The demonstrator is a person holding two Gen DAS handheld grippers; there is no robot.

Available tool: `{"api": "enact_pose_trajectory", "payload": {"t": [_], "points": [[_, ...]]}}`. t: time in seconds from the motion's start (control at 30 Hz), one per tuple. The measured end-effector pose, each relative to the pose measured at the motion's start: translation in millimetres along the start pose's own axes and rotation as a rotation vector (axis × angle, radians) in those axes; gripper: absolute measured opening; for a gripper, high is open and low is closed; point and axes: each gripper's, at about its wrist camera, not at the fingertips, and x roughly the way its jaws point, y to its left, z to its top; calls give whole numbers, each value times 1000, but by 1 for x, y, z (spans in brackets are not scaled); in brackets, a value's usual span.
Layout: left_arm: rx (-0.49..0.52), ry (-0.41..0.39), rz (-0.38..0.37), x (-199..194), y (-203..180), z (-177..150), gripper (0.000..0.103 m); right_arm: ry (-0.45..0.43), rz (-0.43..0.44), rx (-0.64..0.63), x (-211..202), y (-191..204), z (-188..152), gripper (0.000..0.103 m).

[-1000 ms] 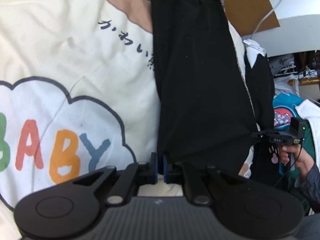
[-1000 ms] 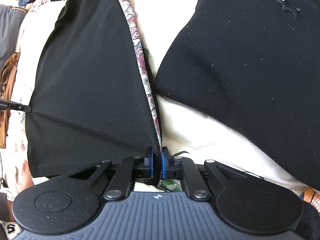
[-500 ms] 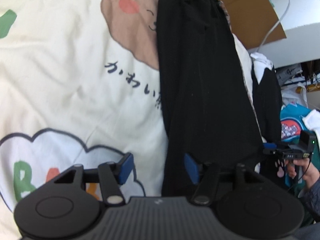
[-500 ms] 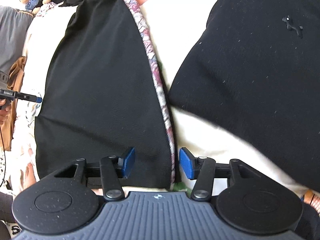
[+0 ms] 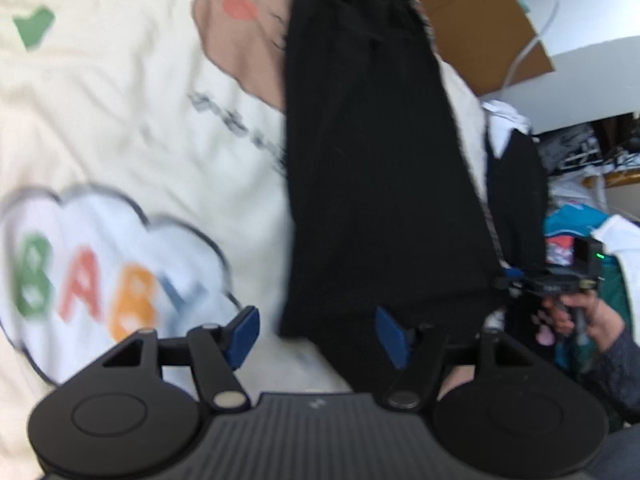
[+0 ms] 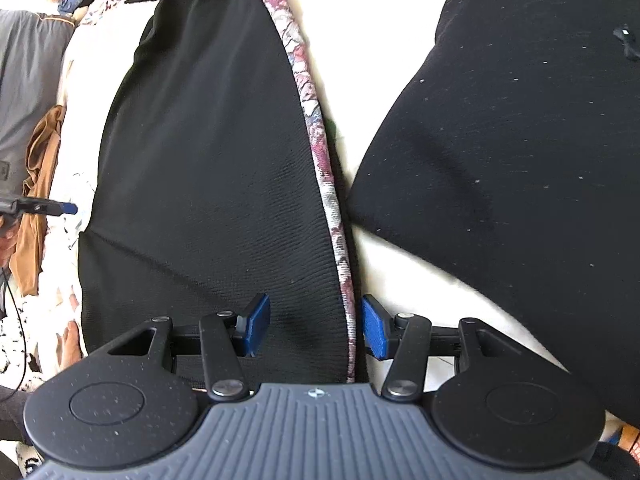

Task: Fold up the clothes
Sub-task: 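Grasp the black shorts leg with the left gripper and lift it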

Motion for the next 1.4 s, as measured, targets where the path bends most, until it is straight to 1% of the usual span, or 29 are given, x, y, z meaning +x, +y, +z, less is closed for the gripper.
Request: {"api": "enact_pose_trajectory", "payload": {"t": [0.07,0.17,0.2,0.23,0.3,0.4,0.6,0.83,1.07,1.2,1.3,1.4], "points": [[-5,22,-28,6,-9,-17,68,2,-24,-24,-1,5,1,54],[-15,60,-51,18,-19,-42,69,-4,-52,-50,-7,13,0,54],[-26,76,-71,23,-20,-51,69,-8,-58,-56,-8,17,-1,54],[-36,91,-89,28,-21,-57,69,-11,-65,-61,-9,21,-2,54],[-35,108,-93,35,-22,-66,69,-18,-77,-73,-12,29,-5,54],[-52,119,-120,41,-20,-75,69,-24,-90,-86,-13,38,-8,54],[-133,105,-180,55,-6,-82,69,-16,-103,-86,-7,42,-10,54],[-209,68,-241,67,0,-88,70,-14,-93,-48,-7,30,-11,54],[-225,58,-266,83,-5,-86,70,-7,-70,16,-3,13,-12,54],[-236,31,-295,87,-2,-88,71,2,-46,49,2,5,-13,54],[-223,17,-311,90,-4,-89,71,-3,-38,60,4,0,-14,54],[-210,17,-323,92,-6,-88,69,-16,-15,99,4,-7,-13,54]]}}
